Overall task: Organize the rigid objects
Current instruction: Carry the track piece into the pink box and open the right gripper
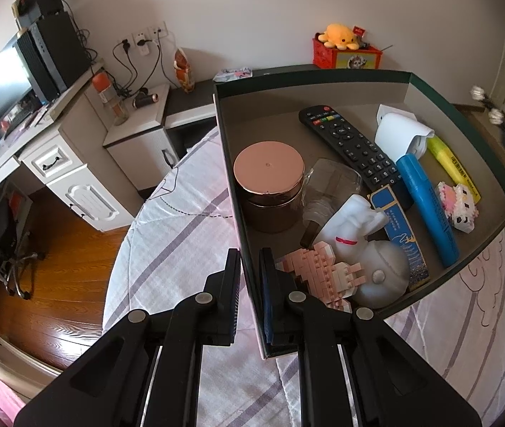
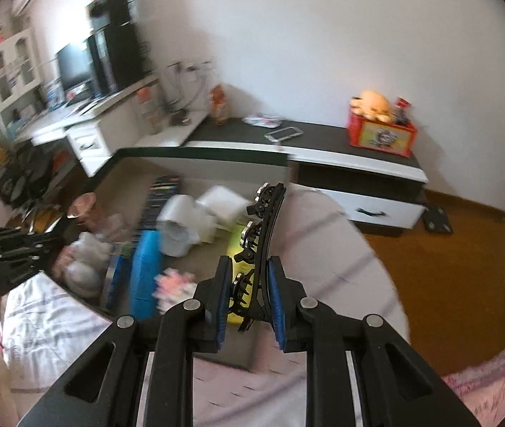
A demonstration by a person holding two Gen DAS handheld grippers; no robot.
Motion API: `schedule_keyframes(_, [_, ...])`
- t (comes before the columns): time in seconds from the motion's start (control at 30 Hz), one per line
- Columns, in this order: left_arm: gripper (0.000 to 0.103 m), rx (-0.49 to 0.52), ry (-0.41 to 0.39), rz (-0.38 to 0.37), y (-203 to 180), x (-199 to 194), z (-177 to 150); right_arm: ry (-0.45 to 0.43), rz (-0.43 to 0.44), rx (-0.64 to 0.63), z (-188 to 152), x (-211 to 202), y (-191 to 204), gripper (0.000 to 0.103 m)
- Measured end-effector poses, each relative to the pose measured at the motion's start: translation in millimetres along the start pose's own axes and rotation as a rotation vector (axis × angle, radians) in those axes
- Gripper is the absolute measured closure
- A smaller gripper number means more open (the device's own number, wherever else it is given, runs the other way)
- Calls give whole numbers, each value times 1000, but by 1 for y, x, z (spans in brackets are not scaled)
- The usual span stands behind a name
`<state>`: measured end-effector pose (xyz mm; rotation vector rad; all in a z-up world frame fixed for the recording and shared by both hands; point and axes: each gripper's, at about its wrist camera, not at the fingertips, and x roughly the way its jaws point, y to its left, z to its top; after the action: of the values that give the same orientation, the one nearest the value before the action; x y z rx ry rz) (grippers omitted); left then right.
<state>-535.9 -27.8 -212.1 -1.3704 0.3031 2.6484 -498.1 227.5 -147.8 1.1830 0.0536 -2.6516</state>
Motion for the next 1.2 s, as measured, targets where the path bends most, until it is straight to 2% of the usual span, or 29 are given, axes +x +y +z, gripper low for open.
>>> schedule_keyframes(0.07, [93, -1, 1, -6, 1, 0, 0, 25, 48, -21, 7, 15, 18, 83])
schedule_keyframes(0.2, [92, 7, 3, -6, 0, 1, 1, 72, 69, -63, 13, 41, 44, 83])
schedule_keyframes(0.3, [92, 5, 5, -14, 1, 0, 1, 104, 14, -88, 12, 52, 52, 83])
schedule_keyframes(0.4, [92, 5, 5, -13, 1, 1, 1, 116, 11, -86, 9, 54, 49, 83])
schedule_keyframes(0.47, [92, 7, 6, -13, 1, 0, 1, 110, -28, -97, 7, 50, 47, 82])
schedule_keyframes(0.57, [92, 7, 6, -14, 2, 0, 1, 110, -15, -72, 4, 45, 39, 80])
schedule_keyframes(0.6, [92, 6, 6, -13, 3, 0, 1, 106, -19, -68, 3, 43, 37, 78])
schedule_keyframes(0.67, [92, 6, 6, -13, 3, 0, 1, 98, -27, -66, 3, 41, 37, 62])
schedule_keyframes(0.8, [92, 1, 10, -10, 2, 0, 1, 87, -34, -48, 1, 33, 32, 58])
schedule_keyframes(0.87, [92, 6, 12, -7, 1, -1, 1, 84, -40, -46, -1, 29, 31, 46])
schedule_keyframes(0.93, [92, 3, 12, -6, 1, -3, 1, 77, -54, -38, -3, 24, 30, 39])
schedule_keyframes(1.03, [92, -1, 10, -4, 1, -8, 1, 63, -57, -21, -4, 16, 27, 35])
schedule_keyframes(1.1, [91, -6, 2, 0, 0, -13, 0, 48, -55, -16, -4, 9, 27, 23])
schedule_keyframes(1.2, [91, -11, -26, 12, -1, -29, 0, 11, -25, -15, -4, -4, 29, 22])
